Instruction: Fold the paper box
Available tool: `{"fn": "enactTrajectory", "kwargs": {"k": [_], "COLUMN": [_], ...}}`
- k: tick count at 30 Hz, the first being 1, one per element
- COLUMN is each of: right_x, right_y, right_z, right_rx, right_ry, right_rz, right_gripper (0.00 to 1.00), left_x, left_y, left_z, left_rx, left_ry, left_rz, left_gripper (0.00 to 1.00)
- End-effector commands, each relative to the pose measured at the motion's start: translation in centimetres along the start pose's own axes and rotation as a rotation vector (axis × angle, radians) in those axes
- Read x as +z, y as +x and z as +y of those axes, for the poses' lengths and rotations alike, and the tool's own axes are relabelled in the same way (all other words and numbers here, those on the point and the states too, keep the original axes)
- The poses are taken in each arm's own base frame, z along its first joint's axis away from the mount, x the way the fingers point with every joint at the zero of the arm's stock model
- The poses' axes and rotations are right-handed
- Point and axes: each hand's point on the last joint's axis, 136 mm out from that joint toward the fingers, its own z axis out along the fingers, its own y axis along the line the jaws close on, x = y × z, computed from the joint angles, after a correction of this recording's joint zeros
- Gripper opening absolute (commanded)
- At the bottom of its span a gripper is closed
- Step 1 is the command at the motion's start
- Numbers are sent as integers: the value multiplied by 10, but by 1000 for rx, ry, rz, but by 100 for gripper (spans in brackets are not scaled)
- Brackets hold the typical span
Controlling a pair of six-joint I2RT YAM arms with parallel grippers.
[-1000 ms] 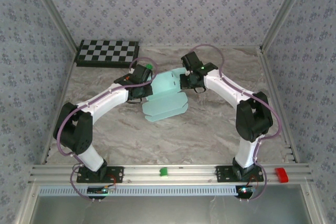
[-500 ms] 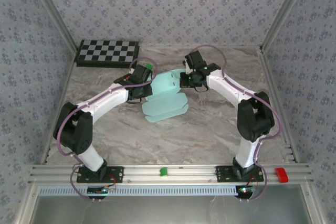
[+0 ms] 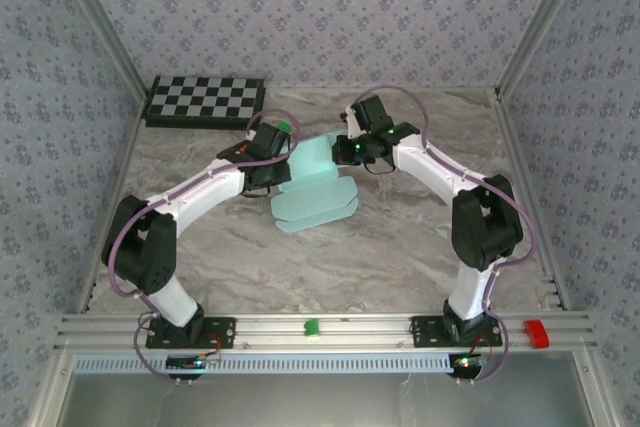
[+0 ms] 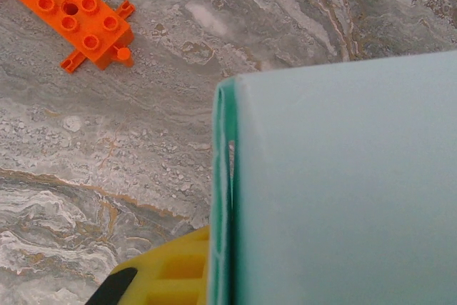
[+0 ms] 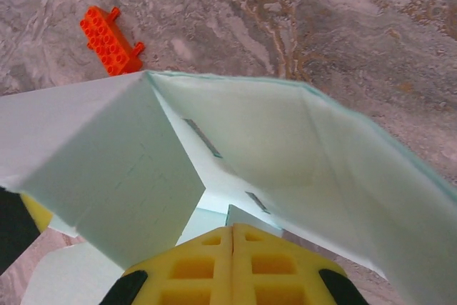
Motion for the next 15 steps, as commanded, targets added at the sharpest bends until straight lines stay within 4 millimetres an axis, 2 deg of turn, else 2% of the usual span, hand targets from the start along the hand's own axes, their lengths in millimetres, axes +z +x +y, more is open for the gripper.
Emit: {"fn": "enactTrajectory", "kwargs": {"k": [1, 12, 15], "right_x": [3, 5, -1], "right_y": [0, -3, -5], "right_z": [15, 31, 30], "right_rx": [-16, -40, -50], "right_ry": [-53, -103, -87], "right_rz": [14, 19, 1], "right_gripper": [2, 2, 2], "left_x": [-7, -6, -7], "left_y": [-5, -5, -5], "left_z": [-10, -11, -10], "left_rx": [2, 5, 3], "left_ry": [51, 60, 56], "left_rz": [-20, -19, -22], "left_gripper": [0, 0, 0]}}
